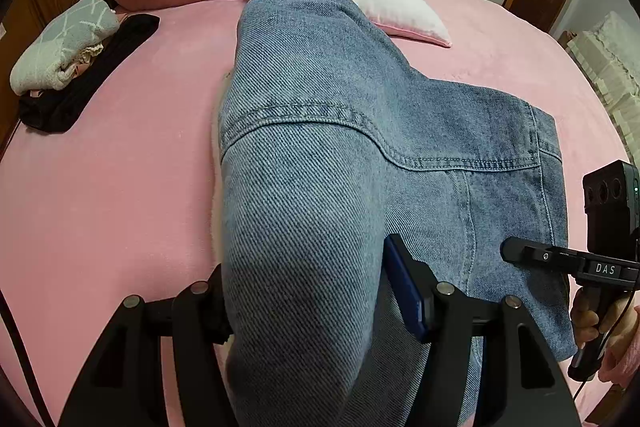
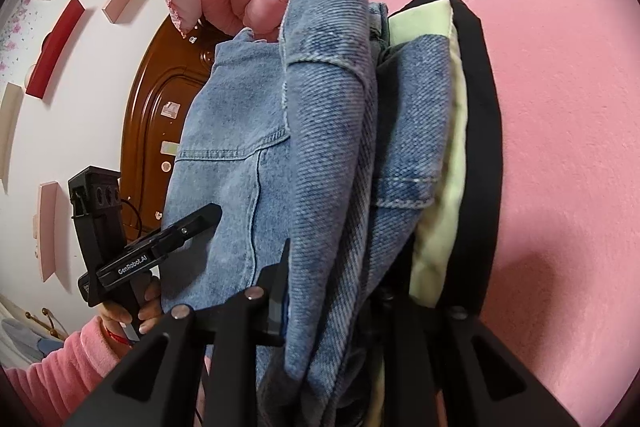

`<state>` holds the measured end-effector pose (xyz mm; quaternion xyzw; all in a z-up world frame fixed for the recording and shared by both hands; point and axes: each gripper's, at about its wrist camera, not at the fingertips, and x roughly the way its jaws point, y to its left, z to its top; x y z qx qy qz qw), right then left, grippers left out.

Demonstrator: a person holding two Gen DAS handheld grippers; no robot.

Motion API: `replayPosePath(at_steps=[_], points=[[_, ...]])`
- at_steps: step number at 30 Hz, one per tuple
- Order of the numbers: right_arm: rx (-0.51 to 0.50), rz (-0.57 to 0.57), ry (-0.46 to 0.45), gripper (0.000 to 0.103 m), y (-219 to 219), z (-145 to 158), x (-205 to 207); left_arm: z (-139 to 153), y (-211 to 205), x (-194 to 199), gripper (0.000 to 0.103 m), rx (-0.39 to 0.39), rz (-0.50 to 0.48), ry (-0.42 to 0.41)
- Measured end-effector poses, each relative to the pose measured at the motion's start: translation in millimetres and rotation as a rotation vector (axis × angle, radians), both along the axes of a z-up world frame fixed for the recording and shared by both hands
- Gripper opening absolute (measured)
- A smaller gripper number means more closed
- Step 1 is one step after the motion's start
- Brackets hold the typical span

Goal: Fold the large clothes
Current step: 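Lift the folded denim jacket with both grippers and carry it toward the pillows, then lower the jacket onto the clothes stack and open both grippers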

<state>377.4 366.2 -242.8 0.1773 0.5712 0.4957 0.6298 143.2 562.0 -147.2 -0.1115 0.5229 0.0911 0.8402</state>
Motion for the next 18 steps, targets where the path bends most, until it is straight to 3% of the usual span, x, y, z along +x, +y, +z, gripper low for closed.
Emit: replayPosePath(at_steps=[13,14,15,18], points=[[0.003,-0.052,0.028,0.028,-22,5,-12,3,2,-4,0.064,0.003,0.025,-0.037],[0.01,-0.056,0.037,0.029,-28,5,-14,4,2,-6,0.067,0.008,0.037,-0.045],[0.012,-0.059,0.04,0.039,-33,6,-16,5,2,-9,0.072,0.022,0.059,-0.049],[0.033,-0.049,0.019,0.046,-59,9,-28,17,-3,-28,0.074,0.081,0.155,-0.1]])
